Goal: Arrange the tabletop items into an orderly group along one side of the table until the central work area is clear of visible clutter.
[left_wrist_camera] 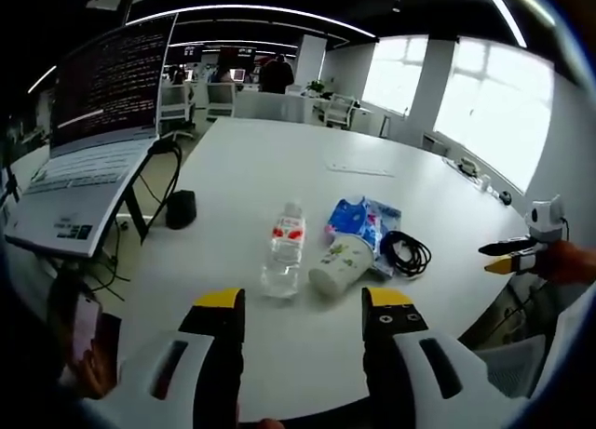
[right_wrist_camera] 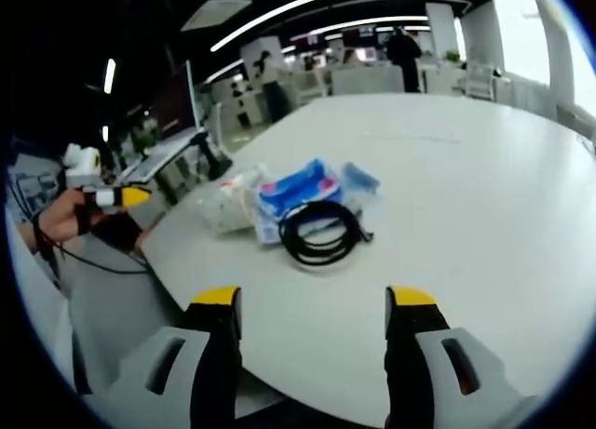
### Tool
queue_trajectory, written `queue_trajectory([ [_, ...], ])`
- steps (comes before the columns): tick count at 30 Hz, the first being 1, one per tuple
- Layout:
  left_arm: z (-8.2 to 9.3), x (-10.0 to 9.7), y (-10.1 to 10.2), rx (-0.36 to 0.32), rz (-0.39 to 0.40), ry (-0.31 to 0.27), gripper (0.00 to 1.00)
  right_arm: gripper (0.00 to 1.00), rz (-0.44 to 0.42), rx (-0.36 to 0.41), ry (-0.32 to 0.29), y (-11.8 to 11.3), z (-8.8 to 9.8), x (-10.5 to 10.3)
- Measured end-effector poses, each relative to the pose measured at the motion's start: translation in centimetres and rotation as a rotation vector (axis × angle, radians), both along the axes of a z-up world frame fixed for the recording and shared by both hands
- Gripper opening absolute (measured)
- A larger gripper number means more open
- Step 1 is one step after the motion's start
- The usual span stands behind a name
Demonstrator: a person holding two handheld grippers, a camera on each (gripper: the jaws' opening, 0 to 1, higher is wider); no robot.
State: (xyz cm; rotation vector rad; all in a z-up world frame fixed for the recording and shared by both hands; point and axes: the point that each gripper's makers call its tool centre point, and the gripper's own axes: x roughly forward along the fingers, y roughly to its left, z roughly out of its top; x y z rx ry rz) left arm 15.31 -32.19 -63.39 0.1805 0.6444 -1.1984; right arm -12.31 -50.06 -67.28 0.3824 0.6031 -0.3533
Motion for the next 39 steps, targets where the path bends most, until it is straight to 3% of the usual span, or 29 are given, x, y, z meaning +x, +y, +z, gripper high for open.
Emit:
queue_trajectory([
  [22,-0.1,0.6,-1.0,0.001,-0.007,0.011,0.49,0.6,-0.009,0.007,0.006,-0.1,-0.2,-0.2],
  [30,-0.9,1.2,-0.8,0.04,-0.003,0.013,0.47,0.6,-0.013,0.015,0.014,0.1,-0.6,-0.7],
  [39,-0.8,2.5,-3.1,0.038,-0.004,0.016,0.46,0.58,-0.026,0.017,0.022,0.1,-0.7,-1.5],
])
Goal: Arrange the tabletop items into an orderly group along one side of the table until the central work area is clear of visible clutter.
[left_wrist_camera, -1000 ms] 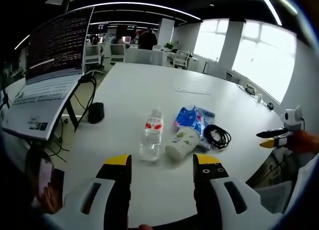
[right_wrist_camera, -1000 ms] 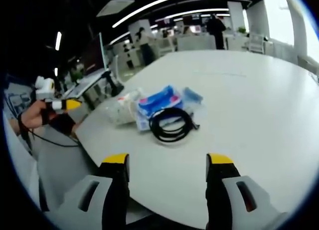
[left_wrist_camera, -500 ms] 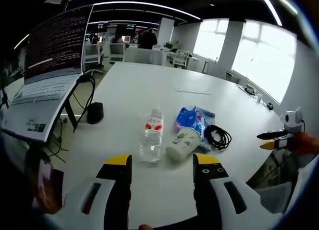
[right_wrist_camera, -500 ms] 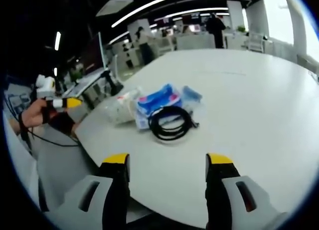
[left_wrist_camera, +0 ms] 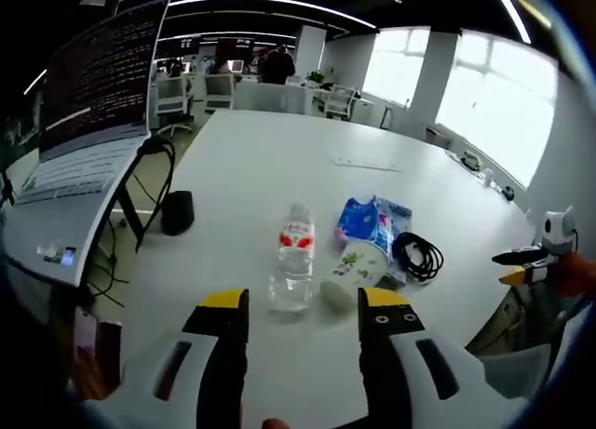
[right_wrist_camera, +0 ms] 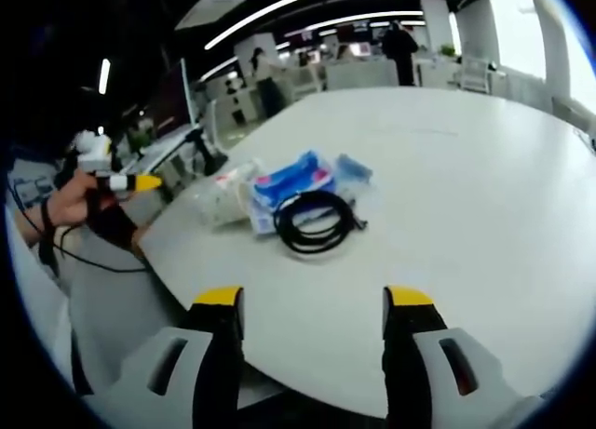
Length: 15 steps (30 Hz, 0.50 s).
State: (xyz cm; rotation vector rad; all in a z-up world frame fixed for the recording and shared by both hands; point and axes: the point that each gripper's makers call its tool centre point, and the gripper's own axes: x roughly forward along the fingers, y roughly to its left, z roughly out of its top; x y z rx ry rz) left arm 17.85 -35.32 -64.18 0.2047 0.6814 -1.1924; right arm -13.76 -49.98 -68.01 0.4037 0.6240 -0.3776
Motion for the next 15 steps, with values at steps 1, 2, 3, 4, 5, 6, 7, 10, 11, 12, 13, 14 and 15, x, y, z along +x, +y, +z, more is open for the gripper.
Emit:
queue_trajectory([
  [1,0.0,0.1,-0.3,-0.003,0.004,0.004,0.45,0.58,-0.004,0.001,0.001,0.0,0.0,-0.1],
  [2,0.0,0.3,-0.8,-0.008,0.004,0.009,0.45,0.58,-0.01,0.0,-0.001,0.0,0.1,-0.2],
  [3,0.0,0.4,-1.1,-0.007,0.006,0.01,0.45,0.58,-0.012,0.0,-0.002,-0.1,0.1,-0.3],
  [4,0.0,0.7,-1.5,-0.005,0.008,0.005,0.45,0.58,-0.014,0.001,-0.001,-0.1,0.1,-0.4],
  [5,0.0,0.8,-1.9,-0.005,0.009,0.004,0.45,0.58,-0.015,0.0,0.001,-0.1,0.1,-0.5],
  [6,0.0,1.0,-2.2,-0.007,0.01,0.006,0.45,0.58,-0.016,0.0,0.003,-0.1,0.0,-0.5],
  [7,0.0,1.1,-2.8,-0.011,0.01,0.011,0.45,0.58,-0.02,0.002,0.004,-0.2,0.0,-0.6],
  [10,-0.4,1.4,-4.1,-0.002,0.007,0.034,0.45,0.58,-0.026,0.006,0.008,-0.1,-0.1,-0.8],
  [11,-0.4,1.5,-4.4,-0.003,0.006,0.034,0.45,0.58,-0.029,0.007,0.01,-0.1,-0.2,-0.9],
  [12,-0.5,1.7,-4.9,0.0,0.005,0.033,0.45,0.58,-0.033,0.008,0.009,-0.1,-0.2,-0.9],
  [13,-0.5,1.8,-5.2,0.004,0.004,0.034,0.45,0.58,-0.036,0.01,0.009,-0.1,-0.2,-1.0],
  [14,-0.6,2.0,-5.4,0.006,0.003,0.036,0.45,0.58,-0.039,0.011,0.009,-0.1,-0.2,-1.1],
  [15,-0.6,2.1,-5.8,0.006,0.001,0.04,0.45,0.58,-0.04,0.011,0.01,-0.1,-0.2,-1.1],
])
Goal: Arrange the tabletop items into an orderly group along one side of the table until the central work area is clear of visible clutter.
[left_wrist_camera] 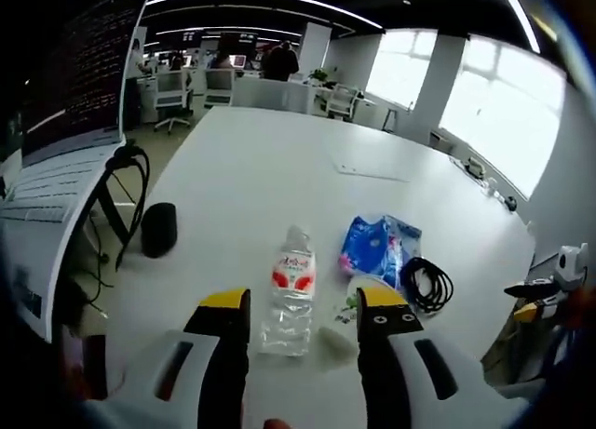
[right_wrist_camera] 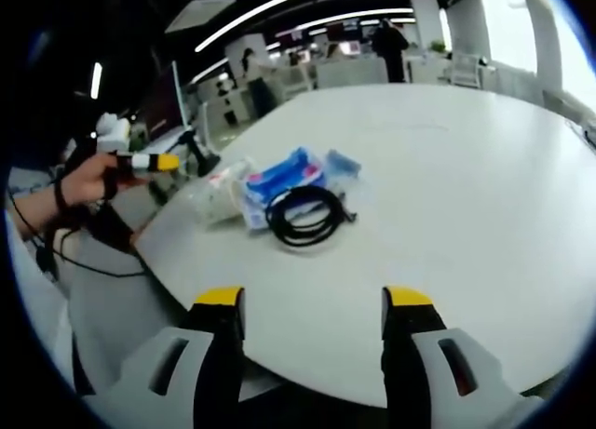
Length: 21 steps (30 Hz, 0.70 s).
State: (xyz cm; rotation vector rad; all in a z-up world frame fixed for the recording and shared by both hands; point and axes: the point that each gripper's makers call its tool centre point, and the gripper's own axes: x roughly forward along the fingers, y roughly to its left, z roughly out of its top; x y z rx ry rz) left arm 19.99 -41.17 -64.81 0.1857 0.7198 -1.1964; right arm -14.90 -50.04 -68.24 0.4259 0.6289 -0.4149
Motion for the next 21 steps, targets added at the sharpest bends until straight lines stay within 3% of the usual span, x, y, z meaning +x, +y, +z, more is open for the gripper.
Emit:
queue_trajectory([
  [17,-2.3,0.8,-3.0,0.06,-0.026,0.047,0.46,0.58,0.004,0.019,0.012,0.1,-0.7,0.2],
  [21,-3.1,0.7,-4.0,0.107,-0.06,0.033,0.46,0.58,0.013,0.021,0.014,0.1,-0.7,0.5],
])
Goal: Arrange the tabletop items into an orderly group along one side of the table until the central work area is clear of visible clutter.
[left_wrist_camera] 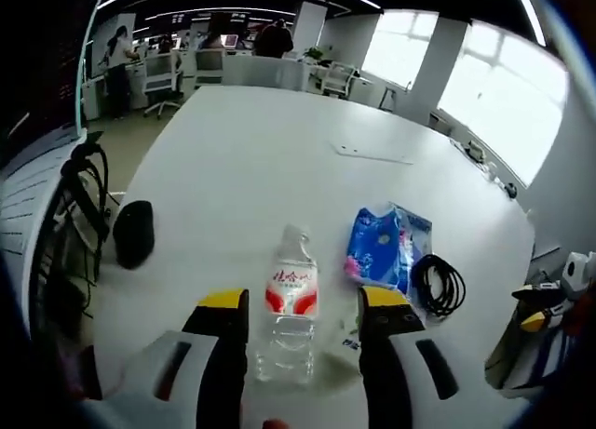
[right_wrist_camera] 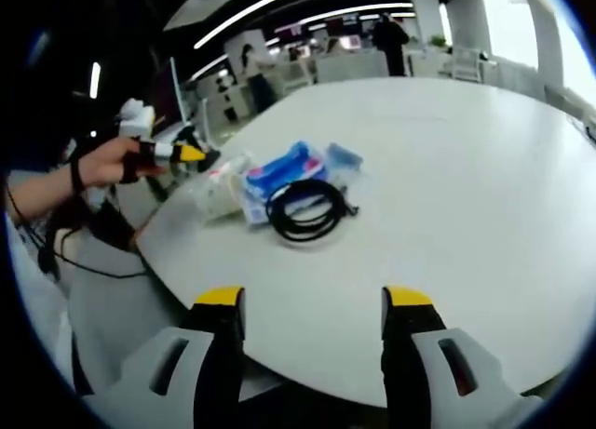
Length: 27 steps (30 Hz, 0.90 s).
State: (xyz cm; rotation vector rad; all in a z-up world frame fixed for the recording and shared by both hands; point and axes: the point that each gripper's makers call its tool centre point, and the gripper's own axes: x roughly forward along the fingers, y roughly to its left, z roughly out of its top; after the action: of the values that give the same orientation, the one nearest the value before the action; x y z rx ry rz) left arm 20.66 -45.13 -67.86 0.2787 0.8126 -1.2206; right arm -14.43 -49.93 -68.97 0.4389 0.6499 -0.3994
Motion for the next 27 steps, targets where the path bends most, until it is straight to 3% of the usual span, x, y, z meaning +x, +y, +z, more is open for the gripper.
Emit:
queue_trajectory([
  [7,-2.6,-0.1,-0.7,0.126,-0.043,0.023,0.47,0.58,0.015,-0.001,0.006,-0.2,0.1,0.2],
  [11,-4.1,0.2,-0.7,0.19,-0.09,-0.006,0.49,0.58,0.014,0.0,0.008,-0.4,0.2,0.2],
  [27,-6.3,0.4,-1.5,0.247,-0.096,0.064,0.5,0.58,0.027,0.016,0.024,-0.2,-0.3,0.5],
])
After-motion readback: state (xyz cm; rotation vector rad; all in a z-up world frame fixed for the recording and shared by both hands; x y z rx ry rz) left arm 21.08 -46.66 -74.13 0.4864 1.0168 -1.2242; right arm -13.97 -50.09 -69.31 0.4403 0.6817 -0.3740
